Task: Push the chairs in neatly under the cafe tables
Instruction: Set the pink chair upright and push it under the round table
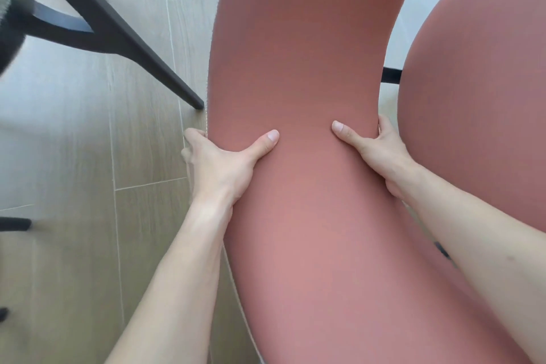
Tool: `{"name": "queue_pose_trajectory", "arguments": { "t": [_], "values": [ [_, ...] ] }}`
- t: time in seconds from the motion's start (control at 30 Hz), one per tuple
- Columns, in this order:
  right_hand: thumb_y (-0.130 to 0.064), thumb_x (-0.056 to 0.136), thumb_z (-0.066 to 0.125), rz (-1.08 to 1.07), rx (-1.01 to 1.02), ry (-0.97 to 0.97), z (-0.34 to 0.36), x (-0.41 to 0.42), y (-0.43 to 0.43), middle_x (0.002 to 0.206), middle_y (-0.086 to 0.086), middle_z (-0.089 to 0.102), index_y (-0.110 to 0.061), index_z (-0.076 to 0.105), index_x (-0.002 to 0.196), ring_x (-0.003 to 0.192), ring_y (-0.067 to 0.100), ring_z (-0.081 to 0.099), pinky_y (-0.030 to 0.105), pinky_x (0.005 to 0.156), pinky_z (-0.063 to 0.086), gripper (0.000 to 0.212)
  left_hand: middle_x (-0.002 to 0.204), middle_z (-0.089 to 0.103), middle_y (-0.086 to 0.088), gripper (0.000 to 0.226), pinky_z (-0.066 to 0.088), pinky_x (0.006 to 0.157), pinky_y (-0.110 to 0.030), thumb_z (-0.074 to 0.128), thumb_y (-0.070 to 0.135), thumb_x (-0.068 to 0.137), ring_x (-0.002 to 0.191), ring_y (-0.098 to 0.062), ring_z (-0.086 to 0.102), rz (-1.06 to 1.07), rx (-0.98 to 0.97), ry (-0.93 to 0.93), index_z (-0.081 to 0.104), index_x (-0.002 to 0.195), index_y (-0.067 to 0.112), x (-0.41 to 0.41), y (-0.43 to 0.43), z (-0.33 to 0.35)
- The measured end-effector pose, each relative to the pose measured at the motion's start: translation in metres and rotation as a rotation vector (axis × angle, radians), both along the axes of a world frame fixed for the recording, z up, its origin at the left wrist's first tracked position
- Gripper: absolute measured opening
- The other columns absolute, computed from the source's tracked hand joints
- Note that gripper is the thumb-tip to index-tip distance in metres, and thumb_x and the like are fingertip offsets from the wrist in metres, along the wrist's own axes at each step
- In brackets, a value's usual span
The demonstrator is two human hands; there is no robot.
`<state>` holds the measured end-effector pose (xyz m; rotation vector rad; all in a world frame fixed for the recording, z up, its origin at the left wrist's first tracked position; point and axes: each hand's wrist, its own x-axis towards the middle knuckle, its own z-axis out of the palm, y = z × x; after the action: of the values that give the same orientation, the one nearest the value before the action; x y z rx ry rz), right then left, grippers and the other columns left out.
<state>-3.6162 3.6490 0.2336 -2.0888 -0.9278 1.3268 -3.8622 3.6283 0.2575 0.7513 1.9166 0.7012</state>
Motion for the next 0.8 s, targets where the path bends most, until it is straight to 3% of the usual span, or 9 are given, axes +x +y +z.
{"name": "queue_pose_trajectory", "arguments": {
  "t": [0.07,0.13,0.2,0.23,0.33,0.4,0.53,0.63,0.8],
  "values": [
    [-0.096,0.032,0.077,-0.002,-0.018,-0.008,0.039,0.016,-0.004,0.115,-0.032,0.066,-0.051,0.051,0.140,0.103,-0.009,0.066,0.020,0.078,0.051,0.120,0.132,0.055,0.001,0.094,0.058,0.097,-0.049,0.099,0.065,0.056,0.113,-0.017,0.064,-0.022,0.033,-0.005,0.042,0.119,0.026,0.020,-0.008,0.047],
    [-0.101,0.043,0.070,-0.024,-0.013,-0.012,0.072,0.031,-0.007,0.105,-0.049,0.060,-0.060,0.049,0.133,0.096,-0.025,0.059,0.014,0.078,0.042,0.101,0.128,0.062,0.004,0.090,0.059,0.099,-0.050,0.097,0.065,0.055,0.114,-0.020,0.068,-0.046,0.055,-0.034,0.045,0.117,0.027,0.043,-0.013,0.089],
    [-0.099,0.061,0.061,-0.040,-0.009,-0.051,0.109,0.049,-0.004,0.095,-0.065,0.045,-0.068,0.041,0.134,0.100,-0.034,0.050,0.014,0.091,0.036,0.081,0.119,0.067,0.009,0.080,0.059,0.097,-0.049,0.096,0.062,0.058,0.111,-0.017,0.070,-0.073,0.089,-0.049,0.048,0.113,0.029,0.073,-0.009,0.129],
    [-0.098,0.068,0.055,-0.050,0.001,-0.062,0.125,0.056,-0.002,0.104,-0.064,0.041,-0.067,0.034,0.144,0.116,-0.025,0.049,0.019,0.102,0.036,0.085,0.114,0.068,0.012,0.075,0.060,0.096,-0.048,0.096,0.060,0.061,0.107,-0.013,0.070,-0.085,0.106,-0.051,0.049,0.111,0.029,0.088,-0.007,0.147],
    [-0.099,0.077,0.030,-0.074,-0.048,-0.164,0.168,0.078,0.010,0.163,-0.016,0.041,-0.056,0.007,0.161,0.152,0.024,0.040,0.050,0.125,0.030,0.097,0.098,0.071,0.017,0.063,0.061,0.085,-0.040,0.095,0.055,0.068,0.087,0.004,0.070,-0.134,0.166,-0.058,0.049,0.103,0.030,0.139,0.002,0.193],
    [-0.093,0.086,0.018,-0.072,-0.091,-0.244,0.198,0.084,0.021,0.176,0.009,0.017,-0.045,-0.005,0.165,0.160,0.038,0.021,0.060,0.129,0.015,0.095,0.095,0.073,0.019,0.056,0.060,0.078,-0.034,0.094,0.049,0.075,0.079,0.008,0.071,-0.163,0.200,-0.080,0.048,0.099,0.030,0.170,0.008,0.217],
    [-0.081,0.097,0.010,-0.015,-0.083,-0.225,0.259,0.102,0.033,0.178,0.011,-0.002,-0.037,-0.010,0.166,0.164,0.039,0.000,0.062,0.128,0.000,0.084,0.098,0.074,0.014,0.045,0.061,0.080,-0.034,0.087,0.042,0.087,0.090,-0.002,0.075,-0.190,0.249,-0.164,0.046,0.100,0.028,0.229,0.017,0.256],
    [-0.077,0.100,0.012,0.026,-0.076,-0.201,0.300,0.133,0.028,0.178,0.009,-0.001,-0.036,-0.008,0.167,0.164,0.039,0.004,0.060,0.129,0.004,0.080,0.086,0.067,0.011,0.040,0.047,0.065,-0.010,0.071,0.049,0.100,0.069,0.013,0.064,-0.217,0.318,-0.144,0.041,0.097,0.023,0.277,0.025,0.281],
    [-0.071,0.104,0.012,0.008,-0.107,-0.305,0.357,0.205,0.026,0.170,0.011,0.034,-0.027,0.017,0.168,0.155,0.038,0.035,0.051,0.121,0.028,0.079,0.089,0.055,0.007,0.042,0.042,0.058,-0.013,0.063,0.051,0.104,0.068,-0.004,0.056,-0.191,0.365,-0.218,0.032,0.092,0.025,0.368,0.044,0.315]
  ]
}}
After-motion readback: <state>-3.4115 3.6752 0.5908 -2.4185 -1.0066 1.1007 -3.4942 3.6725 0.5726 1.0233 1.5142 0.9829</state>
